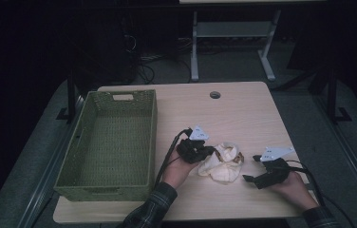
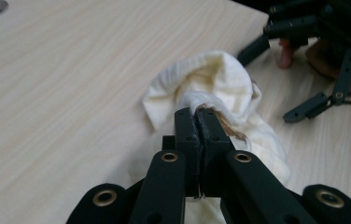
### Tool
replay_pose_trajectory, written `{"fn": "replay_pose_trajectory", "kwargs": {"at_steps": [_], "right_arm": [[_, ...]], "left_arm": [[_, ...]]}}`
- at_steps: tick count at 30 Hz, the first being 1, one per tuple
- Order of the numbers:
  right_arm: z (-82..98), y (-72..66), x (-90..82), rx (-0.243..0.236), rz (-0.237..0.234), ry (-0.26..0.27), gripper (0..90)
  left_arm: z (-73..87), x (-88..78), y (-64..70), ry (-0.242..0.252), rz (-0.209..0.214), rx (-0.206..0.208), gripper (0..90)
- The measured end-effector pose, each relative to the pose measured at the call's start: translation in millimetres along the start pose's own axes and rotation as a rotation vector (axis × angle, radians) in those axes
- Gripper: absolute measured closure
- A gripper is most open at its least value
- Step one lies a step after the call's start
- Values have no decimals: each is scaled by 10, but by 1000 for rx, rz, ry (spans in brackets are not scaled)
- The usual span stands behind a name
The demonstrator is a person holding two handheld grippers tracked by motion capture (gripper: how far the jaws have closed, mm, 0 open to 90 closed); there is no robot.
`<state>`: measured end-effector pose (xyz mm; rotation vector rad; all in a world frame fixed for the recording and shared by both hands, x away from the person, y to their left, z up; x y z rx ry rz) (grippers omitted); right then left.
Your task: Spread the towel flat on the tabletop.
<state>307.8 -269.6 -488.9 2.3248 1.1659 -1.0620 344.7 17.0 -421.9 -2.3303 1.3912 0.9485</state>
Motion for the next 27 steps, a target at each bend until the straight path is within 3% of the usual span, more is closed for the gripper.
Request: {"fn": "replay_pose_trajectory", "kwargs": {"at_steps": [4,7,13,20,24,27], "right_arm": [[-22,-22,-26,-9,-3,-3,240],[-43,-55,-61,-29,-8,25,319],[-112,-160,-113,-59,-84,87,436],[-199,-255,-3,-73,-158,83,518],[-229,-249,65,-80,-156,69,572],[-238,-244,122,-94,-149,38,679]], "left_arm": [[-89,-38,-63,36,-18,-15,881],[-154,-58,-122,63,-24,-29,881],[-209,-40,-213,76,-45,-44,881],[-253,-19,-313,91,-65,-65,880],[-284,-8,-348,101,-71,-80,881],[-307,9,-370,104,-74,-81,881]]}}
Point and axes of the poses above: each handheld gripper's, and its own axes: x roughly forward along the jaws, z roughly out of its underside, y roughly to its right, the point moved 1 cm from there along x, roughly forward along the jaws, and after that the axes turned 4 degrees about -y, right-handed, at the moved point
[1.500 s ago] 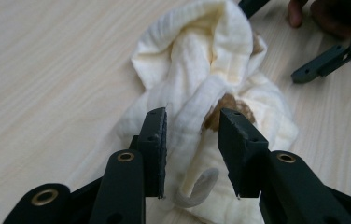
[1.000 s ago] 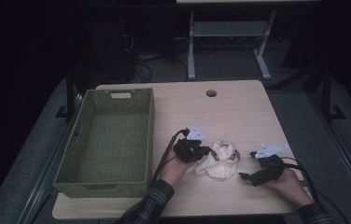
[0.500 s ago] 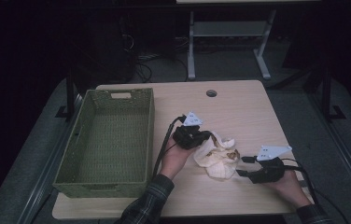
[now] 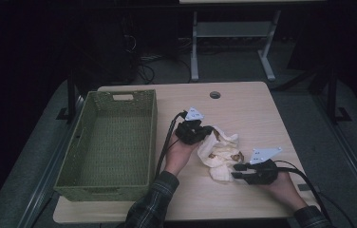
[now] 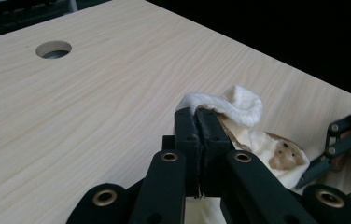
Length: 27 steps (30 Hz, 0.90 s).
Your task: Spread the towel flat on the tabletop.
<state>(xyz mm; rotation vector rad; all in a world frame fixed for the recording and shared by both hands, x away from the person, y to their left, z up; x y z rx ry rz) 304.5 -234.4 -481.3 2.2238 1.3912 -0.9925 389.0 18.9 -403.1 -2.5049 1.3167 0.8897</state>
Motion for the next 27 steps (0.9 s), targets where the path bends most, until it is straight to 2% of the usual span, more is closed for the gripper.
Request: {"fn": "replay_pose_trajectory", "kwargs": {"at_steps": [1,4,5,9,16,24,27], "right_arm": [[-1,2,13,-2,0,-7,744],[-4,2,9,-15,13,-18,861],[-1,6,0,-20,19,-21,871],[24,43,-72,-25,49,-28,881],[146,170,-272,-5,96,-33,881],[347,332,-511,49,156,-49,881],[419,392,-595,77,174,-41,880]], "left_arm": [[-7,11,-1,2,-4,0,881],[-18,28,-13,-3,-15,6,881],[-19,27,-20,-7,-16,10,881],[-22,20,-40,-2,-30,2,881],[-5,-1,-97,-11,-64,-4,881],[38,28,-134,-31,-109,-21,880],[56,43,-148,-34,-110,-36,877]]}}
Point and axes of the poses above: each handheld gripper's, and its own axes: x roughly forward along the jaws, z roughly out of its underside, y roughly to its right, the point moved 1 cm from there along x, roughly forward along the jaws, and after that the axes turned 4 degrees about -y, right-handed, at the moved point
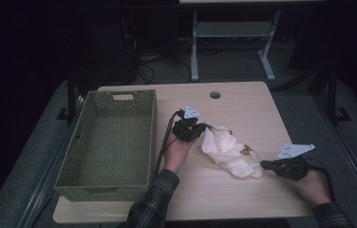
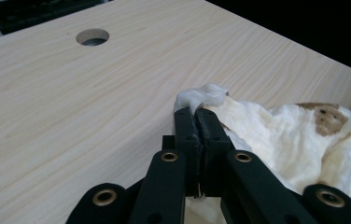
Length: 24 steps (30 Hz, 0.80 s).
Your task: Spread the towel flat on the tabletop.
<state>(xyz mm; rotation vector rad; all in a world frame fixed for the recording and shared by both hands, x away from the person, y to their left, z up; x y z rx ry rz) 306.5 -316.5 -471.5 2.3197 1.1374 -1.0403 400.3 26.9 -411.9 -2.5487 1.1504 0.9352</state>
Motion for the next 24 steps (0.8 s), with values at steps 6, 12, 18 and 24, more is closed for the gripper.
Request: {"fn": "replay_pose_trajectory", "kwargs": {"at_steps": [6,12,18,24], "right_arm": [[17,53,-8,34,-29,17,765],[-19,21,17,28,-61,38,716],[-60,-8,40,26,-78,43,702],[-107,-49,52,29,-143,77,703]], "left_arm": [[23,22,32,-11,-7,7,752],[-2,-36,82,3,25,18,661],[0,43,330,-8,120,61,620],[9,102,535,-22,185,96,596]]}}
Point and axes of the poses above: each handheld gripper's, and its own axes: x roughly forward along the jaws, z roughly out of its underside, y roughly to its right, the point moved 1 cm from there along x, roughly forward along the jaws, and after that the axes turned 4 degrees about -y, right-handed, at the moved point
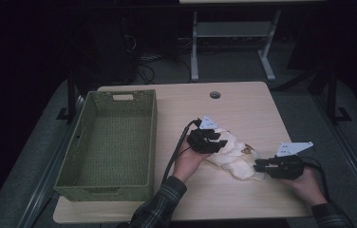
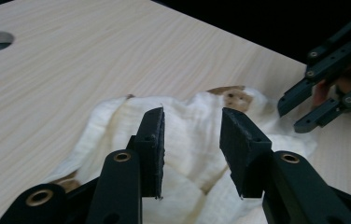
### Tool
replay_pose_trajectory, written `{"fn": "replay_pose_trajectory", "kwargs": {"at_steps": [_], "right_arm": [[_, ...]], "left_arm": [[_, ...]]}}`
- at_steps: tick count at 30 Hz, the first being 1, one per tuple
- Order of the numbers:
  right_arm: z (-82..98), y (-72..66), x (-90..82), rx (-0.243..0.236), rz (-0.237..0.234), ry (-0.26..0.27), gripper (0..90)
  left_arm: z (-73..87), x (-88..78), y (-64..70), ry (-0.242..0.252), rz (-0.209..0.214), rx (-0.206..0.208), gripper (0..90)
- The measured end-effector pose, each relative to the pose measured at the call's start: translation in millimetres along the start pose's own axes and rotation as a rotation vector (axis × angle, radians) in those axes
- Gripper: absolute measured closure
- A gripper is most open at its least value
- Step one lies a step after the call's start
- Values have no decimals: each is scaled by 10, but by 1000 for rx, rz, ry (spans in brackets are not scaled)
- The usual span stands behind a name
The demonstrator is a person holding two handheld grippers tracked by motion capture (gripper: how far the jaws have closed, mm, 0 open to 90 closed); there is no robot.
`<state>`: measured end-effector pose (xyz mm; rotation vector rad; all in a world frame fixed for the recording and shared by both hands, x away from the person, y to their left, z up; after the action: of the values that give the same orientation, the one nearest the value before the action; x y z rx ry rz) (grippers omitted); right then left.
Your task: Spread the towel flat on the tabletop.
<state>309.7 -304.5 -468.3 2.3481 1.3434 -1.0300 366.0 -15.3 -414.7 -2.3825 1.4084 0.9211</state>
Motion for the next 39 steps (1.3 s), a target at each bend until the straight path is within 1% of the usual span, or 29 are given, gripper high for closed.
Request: {"fn": "replay_pose_trajectory", "kwargs": {"at_steps": [2,5,8,9,10,11,12,13,16,17,20,21,22,23,25,26,27,28,29,32,33,34,36,39], "right_arm": [[-27,-25,33,-6,-8,2,702],[-58,-36,68,-3,-17,3,702],[-150,-44,163,-13,-34,12,706],[-185,-54,220,-14,-44,6,726],[-185,-54,220,-14,-44,6,726],[-194,-58,246,-17,-38,-5,747],[-200,-61,272,-18,-32,-13,758],[-207,-58,309,-17,-34,-24,833],[-212,-49,314,-18,-28,-20,837],[-214,-31,300,-7,-28,-7,821],[-217,-18,280,2,-23,1,808],[-222,-2,280,12,-36,12,752],[-223,5,290,19,-43,10,734],[-223,5,290,19,-43,10,734],[-219,8,325,20,-51,-9,756],[-219,8,325,20,-51,-9,756],[-233,23,344,21,-49,-1,833],[-233,23,344,21,-49,-1,833],[-255,28,349,14,-39,2,886],[-266,35,353,9,-41,13,892],[-267,33,349,8,-46,16,895],[-270,23,341,3,-48,18,896],[-288,1,319,-6,-61,36,897],[-353,-83,285,-25,-96,75,898]], "left_arm": [[6,11,17,-2,3,10,586],[22,21,23,-1,11,9,575],[55,31,18,-11,15,20,562],[60,26,15,-14,16,17,553],[65,17,2,-16,14,24,553],[67,9,-1,-8,15,15,550],[70,-4,-14,-8,16,13,546],[73,-14,-23,-3,16,7,543],[87,-52,-54,1,8,1,540],[103,-74,-68,0,4,0,540],[122,-89,-78,-2,3,-4,537],[139,-103,-91,-8,-2,0,534],[146,-109,-96,-8,-3,-2,531],[146,-109,-96,-8,-3,-2,531],[155,-127,-107,-12,-5,1,527],[155,-127,-107,-12,-5,1,525],[156,-131,-109,-10,-7,3,525],[157,-135,-111,-8,-9,5,525],[158,-143,-114,-9,-11,4,524],[163,-149,-122,-7,-11,3,522],[166,-157,-131,-14,-13,10,522],[170,-157,-132,-8,-15,2,522],[172,-167,-143,-9,-18,3,522],[172,-188,-148,-2,-23,-1,519]]}}
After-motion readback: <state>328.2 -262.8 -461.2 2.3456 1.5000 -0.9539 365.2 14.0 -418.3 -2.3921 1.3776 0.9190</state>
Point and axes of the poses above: each handheld gripper's, and its own axes: x roughly forward along the jaws, z roughly out of its underside, y roughly to its right, the point moved 1 cm from there along x, roughly forward along the jaws, and after that the axes turned 4 degrees about -y, right-handed, at the moved point
